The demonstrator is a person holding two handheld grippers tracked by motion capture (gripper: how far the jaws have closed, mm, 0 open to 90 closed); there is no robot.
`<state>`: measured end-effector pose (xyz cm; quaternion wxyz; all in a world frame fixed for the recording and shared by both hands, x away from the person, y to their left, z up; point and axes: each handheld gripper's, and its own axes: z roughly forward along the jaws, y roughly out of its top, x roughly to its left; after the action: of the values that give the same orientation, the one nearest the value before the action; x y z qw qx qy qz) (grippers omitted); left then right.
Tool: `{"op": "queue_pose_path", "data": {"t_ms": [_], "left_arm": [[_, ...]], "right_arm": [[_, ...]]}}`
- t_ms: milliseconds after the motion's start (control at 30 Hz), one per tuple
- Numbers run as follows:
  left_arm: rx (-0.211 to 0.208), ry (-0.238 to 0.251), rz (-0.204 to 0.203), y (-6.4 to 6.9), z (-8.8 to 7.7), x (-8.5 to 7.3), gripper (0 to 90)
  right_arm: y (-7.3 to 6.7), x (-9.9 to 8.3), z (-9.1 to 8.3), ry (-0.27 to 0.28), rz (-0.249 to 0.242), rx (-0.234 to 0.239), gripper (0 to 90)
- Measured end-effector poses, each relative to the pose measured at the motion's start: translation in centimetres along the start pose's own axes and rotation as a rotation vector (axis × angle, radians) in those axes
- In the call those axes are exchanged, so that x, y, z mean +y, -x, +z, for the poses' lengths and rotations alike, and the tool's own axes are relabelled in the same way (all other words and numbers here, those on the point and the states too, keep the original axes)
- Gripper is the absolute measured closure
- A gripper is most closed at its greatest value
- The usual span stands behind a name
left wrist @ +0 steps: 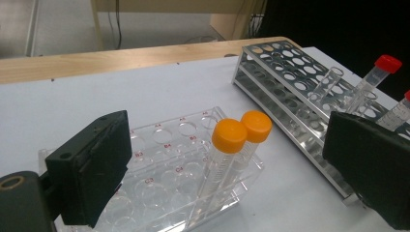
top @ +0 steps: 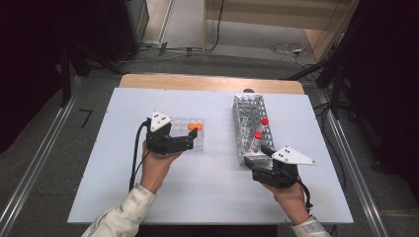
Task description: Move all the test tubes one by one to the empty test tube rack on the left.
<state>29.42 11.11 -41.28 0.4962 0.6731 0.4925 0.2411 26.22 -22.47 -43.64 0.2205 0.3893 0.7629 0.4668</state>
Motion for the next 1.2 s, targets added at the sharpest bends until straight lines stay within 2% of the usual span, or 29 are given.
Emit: {"op": "queue_pose_path", "data": {"t_ms": [233, 500, 633, 1100, 1200], "left_arm": [[-0.024, -0.008, 0.004, 0.3, 0.1, -0.1, 3.0], [-0.043, -0.023, 0.016, 0.6, 0.4, -0.2, 2.8], [-0.034, -0.032, 0.015, 0.6, 0.4, -0.2, 2.8], [-0.054, -0.033, 0.016, 0.8, 0.4, -0.2, 3.0], [-0.055, -0.035, 0.017, 0.9, 0.4, -0.2, 3.1]], "right_arm": [[1.5, -0.2, 1.8, -0.011, 0.023, -0.074, 29.7], [1.5, 0.1, 3.5, 0.004, 0.013, -0.103, 41.2], [1.7, -0.1, 4.3, 0.002, 0.004, -0.129, 49.2], [2.2, -0.5, 4.7, 0.015, 0.014, -0.157, 69.9], [2.3, -0.5, 4.6, 0.024, 0.01, -0.162, 71.0]]}}
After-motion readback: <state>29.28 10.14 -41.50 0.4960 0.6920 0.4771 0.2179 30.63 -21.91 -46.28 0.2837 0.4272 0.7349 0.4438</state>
